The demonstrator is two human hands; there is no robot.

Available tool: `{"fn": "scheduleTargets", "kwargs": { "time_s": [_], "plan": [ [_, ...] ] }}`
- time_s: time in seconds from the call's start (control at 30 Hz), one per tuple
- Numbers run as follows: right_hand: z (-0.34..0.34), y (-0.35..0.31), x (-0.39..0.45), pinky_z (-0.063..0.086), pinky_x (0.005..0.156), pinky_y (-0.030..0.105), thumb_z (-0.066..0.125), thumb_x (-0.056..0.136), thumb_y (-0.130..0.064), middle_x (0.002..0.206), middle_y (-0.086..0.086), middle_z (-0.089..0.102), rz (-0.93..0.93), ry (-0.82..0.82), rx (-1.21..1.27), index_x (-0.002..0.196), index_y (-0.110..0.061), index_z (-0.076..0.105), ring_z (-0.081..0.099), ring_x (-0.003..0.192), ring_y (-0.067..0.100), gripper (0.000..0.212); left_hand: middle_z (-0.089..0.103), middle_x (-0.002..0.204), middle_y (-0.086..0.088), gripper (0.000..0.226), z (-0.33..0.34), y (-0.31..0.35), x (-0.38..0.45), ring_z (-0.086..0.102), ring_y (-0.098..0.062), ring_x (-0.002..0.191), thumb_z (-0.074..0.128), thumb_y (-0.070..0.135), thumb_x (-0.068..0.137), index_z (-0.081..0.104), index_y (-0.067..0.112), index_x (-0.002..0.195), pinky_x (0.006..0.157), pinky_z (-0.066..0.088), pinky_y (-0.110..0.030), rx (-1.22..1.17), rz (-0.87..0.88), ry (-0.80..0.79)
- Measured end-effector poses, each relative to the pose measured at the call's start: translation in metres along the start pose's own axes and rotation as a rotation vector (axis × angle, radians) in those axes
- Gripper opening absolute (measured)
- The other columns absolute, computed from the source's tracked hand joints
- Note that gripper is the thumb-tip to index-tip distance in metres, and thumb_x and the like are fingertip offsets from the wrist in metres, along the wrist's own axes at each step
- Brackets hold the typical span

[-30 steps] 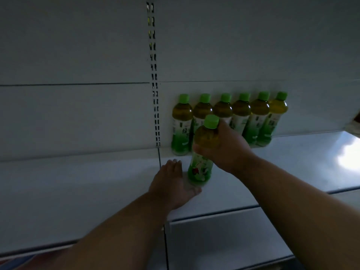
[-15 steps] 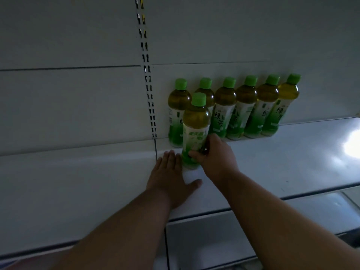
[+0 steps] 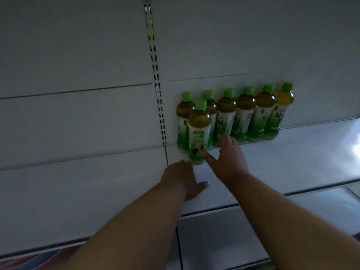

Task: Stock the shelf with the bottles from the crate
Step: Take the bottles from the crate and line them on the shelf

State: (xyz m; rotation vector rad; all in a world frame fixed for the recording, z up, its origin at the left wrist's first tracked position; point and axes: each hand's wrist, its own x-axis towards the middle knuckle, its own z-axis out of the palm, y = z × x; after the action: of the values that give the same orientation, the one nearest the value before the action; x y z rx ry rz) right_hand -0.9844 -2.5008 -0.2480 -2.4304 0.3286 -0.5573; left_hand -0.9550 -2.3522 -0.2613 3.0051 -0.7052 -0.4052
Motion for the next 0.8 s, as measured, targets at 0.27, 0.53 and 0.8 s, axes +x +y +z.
{"fn": "scheduleTargets", "kwargs": {
  "time_s": [0.27, 0.53, 0.8],
  "plan": [
    [-0.111, -0.004, -0.087, 0.039, 0.102, 0.044, 0.068, 0.084, -0.043, 0.137, 0.011, 0.048, 0.054, 0.050, -0.394, 0.139, -0.018, 0.044, 0.043, 0.125, 0.031, 0.065, 0.038, 0.151, -0.011, 0.085, -0.015, 0.055, -0.071, 0.037, -0.031, 0.134, 0.053, 0.067, 0.086, 0.031, 0.015, 0.149, 0.107, 0.034, -0.043, -0.077, 0.322, 0.235],
    [-0.231, 0.041, -0.183, 0.044, 0.097, 0.043, 0.068, 0.081, -0.053, 0.132, 0.008, 0.047, 0.367, 0.064, -0.639, 0.136, -0.022, 0.040, 0.046, 0.121, 0.031, 0.070, 0.044, 0.144, -0.009, 0.090, -0.015, 0.180, -0.099, 0.041, -0.030, 0.129, 0.054, 0.075, 0.078, 0.034, 0.022, 0.147, 0.104, 0.038, -0.044, -0.028, 0.660, 0.260],
    [-0.255, 0.183, -0.246, 0.046, 0.095, 0.044, 0.067, 0.079, -0.061, 0.126, 0.004, 0.049, 0.727, 0.017, -0.595, 0.132, -0.025, 0.043, 0.047, 0.118, 0.028, 0.069, 0.045, 0.143, -0.005, 0.085, 0.073, 0.311, -0.078, 0.042, -0.027, 0.130, 0.061, 0.070, 0.078, 0.036, 0.021, 0.143, 0.104, 0.036, -0.041, -0.052, 0.837, 0.063]
  ]
}}
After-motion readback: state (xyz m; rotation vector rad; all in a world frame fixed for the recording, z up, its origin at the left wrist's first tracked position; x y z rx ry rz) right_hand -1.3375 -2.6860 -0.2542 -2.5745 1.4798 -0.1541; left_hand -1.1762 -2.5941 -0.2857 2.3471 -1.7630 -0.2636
